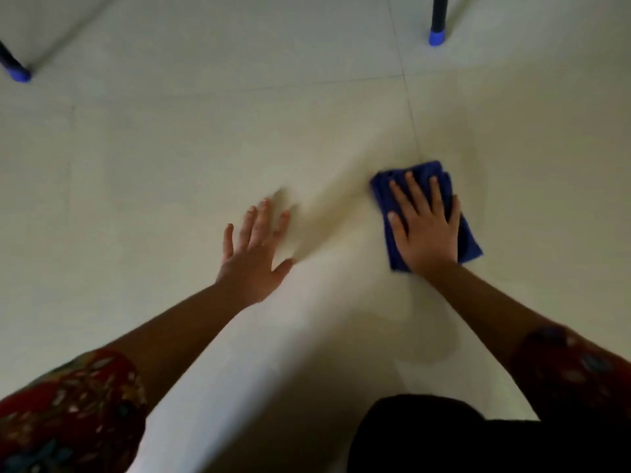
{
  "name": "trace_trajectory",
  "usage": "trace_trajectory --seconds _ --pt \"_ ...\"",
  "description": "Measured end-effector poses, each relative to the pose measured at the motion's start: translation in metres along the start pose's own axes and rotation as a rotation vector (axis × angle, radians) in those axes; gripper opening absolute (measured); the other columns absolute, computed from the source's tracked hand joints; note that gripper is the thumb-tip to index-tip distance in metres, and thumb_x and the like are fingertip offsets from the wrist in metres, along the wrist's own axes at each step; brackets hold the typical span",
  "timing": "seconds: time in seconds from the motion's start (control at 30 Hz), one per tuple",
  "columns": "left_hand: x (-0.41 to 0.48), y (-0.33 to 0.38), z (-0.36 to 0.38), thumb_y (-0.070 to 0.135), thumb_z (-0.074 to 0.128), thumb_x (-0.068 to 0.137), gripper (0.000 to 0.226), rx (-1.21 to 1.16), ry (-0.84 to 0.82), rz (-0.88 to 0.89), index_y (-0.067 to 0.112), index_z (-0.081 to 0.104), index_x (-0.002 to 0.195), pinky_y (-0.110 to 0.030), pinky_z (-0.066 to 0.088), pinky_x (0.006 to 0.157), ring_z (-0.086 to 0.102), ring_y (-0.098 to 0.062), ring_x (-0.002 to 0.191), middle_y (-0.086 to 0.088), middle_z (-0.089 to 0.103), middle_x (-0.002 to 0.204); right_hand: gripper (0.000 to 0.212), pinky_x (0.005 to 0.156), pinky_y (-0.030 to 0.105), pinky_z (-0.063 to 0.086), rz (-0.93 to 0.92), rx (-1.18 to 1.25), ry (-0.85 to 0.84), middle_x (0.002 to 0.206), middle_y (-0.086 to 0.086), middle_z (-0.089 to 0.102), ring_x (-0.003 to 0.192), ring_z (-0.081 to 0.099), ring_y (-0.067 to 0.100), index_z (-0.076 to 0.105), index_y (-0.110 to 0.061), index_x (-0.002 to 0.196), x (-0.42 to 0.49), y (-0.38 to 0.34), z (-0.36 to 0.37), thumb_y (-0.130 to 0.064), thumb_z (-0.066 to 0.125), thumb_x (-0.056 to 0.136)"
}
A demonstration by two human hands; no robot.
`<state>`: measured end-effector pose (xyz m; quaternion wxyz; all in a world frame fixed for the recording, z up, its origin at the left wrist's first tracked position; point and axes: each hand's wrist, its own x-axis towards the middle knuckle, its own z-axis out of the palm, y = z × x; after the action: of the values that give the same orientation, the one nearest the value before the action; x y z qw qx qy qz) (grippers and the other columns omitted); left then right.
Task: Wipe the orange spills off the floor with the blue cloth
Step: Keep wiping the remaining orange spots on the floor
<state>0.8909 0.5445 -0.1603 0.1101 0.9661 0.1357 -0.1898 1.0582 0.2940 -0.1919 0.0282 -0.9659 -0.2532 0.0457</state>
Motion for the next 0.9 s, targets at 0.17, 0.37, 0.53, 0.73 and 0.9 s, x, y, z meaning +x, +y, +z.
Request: trace_trajectory --seconds 0.17,0.37,0.53,0.73,0.9 --pt "-0.052 -0.052 -0.001 0.069 0.016 0.085 0.081 0.143 -0.026 0.083 0.030 -0.011 0.151 -0.049 0.010 0.117 -0.004 -0.026 0.149 -0.003 -0.018 0.160 0.056 0.111 0.064 0.019 -0.237 0.039 0.007 0.158 -0.002 0.029 0.146 0.022 0.035 0.035 -0.032 0.148 0.000 -0.102 0.008 -0.049 0.032 0.095" --pt "-0.074 -0.112 -0.021 0.067 0.041 0.088 0.095 0.169 -0.134 0.063 0.031 -0.026 0.145 -0.046 0.004 0.119 -0.016 -0.022 0.148 -0.001 -0.033 0.155 0.052 0.116 0.053 0.017 -0.859 -0.113 -0.107 0.160 -0.010 0.020 0.149 0.016 0.024 0.024 -0.041 0.151 -0.061 -0.095 0.006 -0.053 0.023 0.101" --pt "-0.094 -0.148 -0.017 0.070 0.043 0.085 0.098 0.065 -0.135 -0.048 0.037 -0.030 0.142 -0.046 -0.003 0.118 -0.025 -0.019 0.144 0.002 -0.037 0.152 0.066 0.111 0.061 0.017 -0.655 -0.180 -0.218 0.161 -0.005 0.003 0.149 0.011 0.034 -0.002 -0.036 0.152 0.027 -0.117 -0.005 -0.064 -0.011 0.093" --pt "-0.082 -0.179 0.005 0.079 0.031 0.081 0.095 -0.141 0.041 -0.172 0.035 -0.017 0.150 -0.050 -0.004 0.118 -0.020 -0.022 0.147 0.006 -0.034 0.154 0.064 0.111 0.062 0.014 -0.858 -0.186 -0.178 0.162 -0.004 0.011 0.147 0.014 0.036 0.010 -0.033 0.154 0.000 -0.202 0.013 -0.057 0.016 0.095" --pt "-0.084 -0.191 0.035 0.084 0.018 0.075 0.096 -0.161 0.199 -0.187 0.033 0.000 0.154 -0.052 0.007 0.115 -0.003 -0.024 0.150 -0.001 -0.008 0.162 0.057 0.113 0.060 0.019 -0.313 -0.055 -0.095 0.161 -0.011 0.018 0.149 0.016 0.025 0.020 -0.041 0.151 0.018 -0.161 0.012 -0.055 0.025 0.096"
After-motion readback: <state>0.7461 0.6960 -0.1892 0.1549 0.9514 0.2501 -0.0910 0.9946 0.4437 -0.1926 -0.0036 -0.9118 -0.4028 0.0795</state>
